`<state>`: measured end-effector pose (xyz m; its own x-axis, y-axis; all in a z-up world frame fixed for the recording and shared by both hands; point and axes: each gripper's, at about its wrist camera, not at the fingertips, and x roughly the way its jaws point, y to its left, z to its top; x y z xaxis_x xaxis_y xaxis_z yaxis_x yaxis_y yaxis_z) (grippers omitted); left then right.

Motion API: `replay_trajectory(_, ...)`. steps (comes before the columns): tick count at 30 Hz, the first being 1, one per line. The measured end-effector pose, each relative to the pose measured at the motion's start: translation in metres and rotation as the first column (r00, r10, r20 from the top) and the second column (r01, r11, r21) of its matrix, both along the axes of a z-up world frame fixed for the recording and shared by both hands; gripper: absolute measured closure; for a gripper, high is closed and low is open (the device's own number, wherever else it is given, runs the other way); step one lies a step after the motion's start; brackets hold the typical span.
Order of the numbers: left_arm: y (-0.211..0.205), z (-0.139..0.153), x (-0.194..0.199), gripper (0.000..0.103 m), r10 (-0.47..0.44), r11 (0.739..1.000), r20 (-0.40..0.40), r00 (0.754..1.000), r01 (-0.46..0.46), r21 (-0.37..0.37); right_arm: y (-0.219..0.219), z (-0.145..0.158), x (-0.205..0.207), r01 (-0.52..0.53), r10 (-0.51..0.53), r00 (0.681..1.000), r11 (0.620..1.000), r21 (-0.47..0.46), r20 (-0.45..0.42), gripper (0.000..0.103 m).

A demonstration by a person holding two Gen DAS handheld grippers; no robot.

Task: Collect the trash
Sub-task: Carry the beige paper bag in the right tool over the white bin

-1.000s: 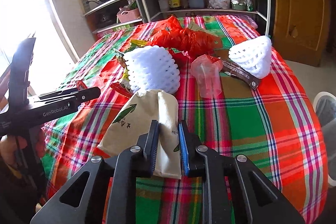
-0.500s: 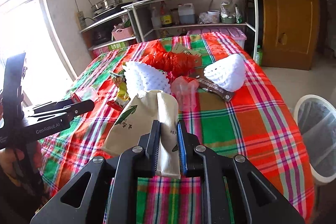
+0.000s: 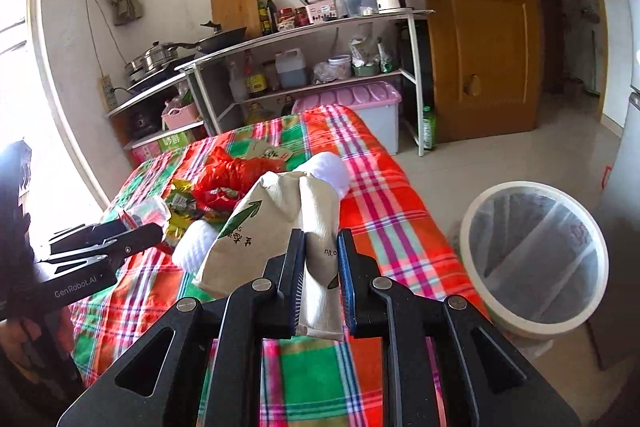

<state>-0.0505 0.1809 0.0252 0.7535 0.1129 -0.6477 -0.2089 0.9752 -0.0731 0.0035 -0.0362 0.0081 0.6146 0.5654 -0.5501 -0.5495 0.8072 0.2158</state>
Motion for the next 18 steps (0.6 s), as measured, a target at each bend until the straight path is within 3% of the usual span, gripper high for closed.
replay_trajectory(9, -0.050, 0.010, 0.044, 0.056, -0.150, 0.989, 0.043, 0.988, 0.151, 0.000, -0.055, 0.009, 0.014, 0.160, -0.160, 0.987, 0.987, -0.005, 0.019, 0.086)
replay_trajectory(18, -0.110, 0.012, 0.094, 0.056, -0.310, 0.950, 0.049, 0.949, 0.311, -0.026, -0.125, 0.016, 0.033, 0.350, -0.348, 0.937, 0.936, -0.032, 0.040, 0.086)
